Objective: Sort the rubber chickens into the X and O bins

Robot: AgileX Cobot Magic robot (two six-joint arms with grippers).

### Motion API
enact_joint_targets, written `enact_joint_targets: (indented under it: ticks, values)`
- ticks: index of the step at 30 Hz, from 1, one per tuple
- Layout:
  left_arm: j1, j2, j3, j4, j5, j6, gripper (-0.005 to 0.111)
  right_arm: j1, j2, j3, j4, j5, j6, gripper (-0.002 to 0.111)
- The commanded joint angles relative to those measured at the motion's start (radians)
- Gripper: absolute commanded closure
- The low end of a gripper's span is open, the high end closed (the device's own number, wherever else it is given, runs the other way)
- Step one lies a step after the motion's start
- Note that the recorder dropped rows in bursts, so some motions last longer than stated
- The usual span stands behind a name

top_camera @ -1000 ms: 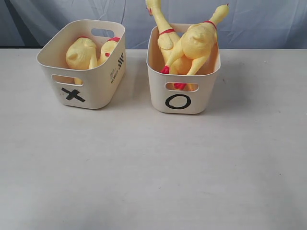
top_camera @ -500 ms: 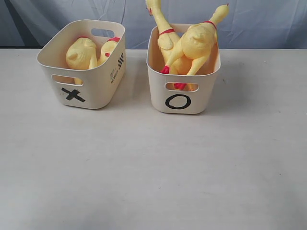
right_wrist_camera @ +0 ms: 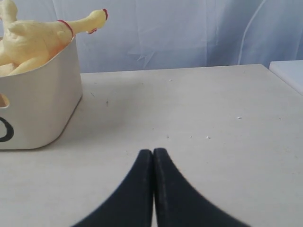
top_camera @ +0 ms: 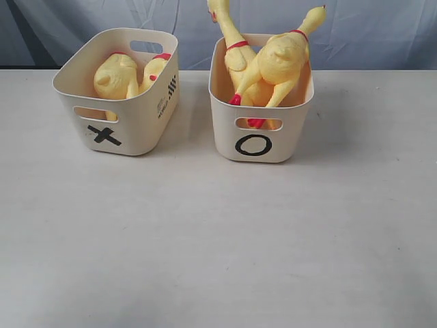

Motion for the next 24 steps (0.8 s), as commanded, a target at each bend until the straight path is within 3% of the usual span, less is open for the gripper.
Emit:
enact_joint_targets:
  ticks: [1, 24]
  values:
    - [0.0, -0.005, 0.001, -0.007, 0.0, 0.0, 0.107, 0.018, -0.006, 0.002, 0.005, -0.001, -0.018, 0.109]
    - [0.0, -0.005, 0.001, -0.007, 0.0, 0.0, 0.107, 0.034, -0.006, 0.002, 0.005, -0.001, -0.018, 0.109]
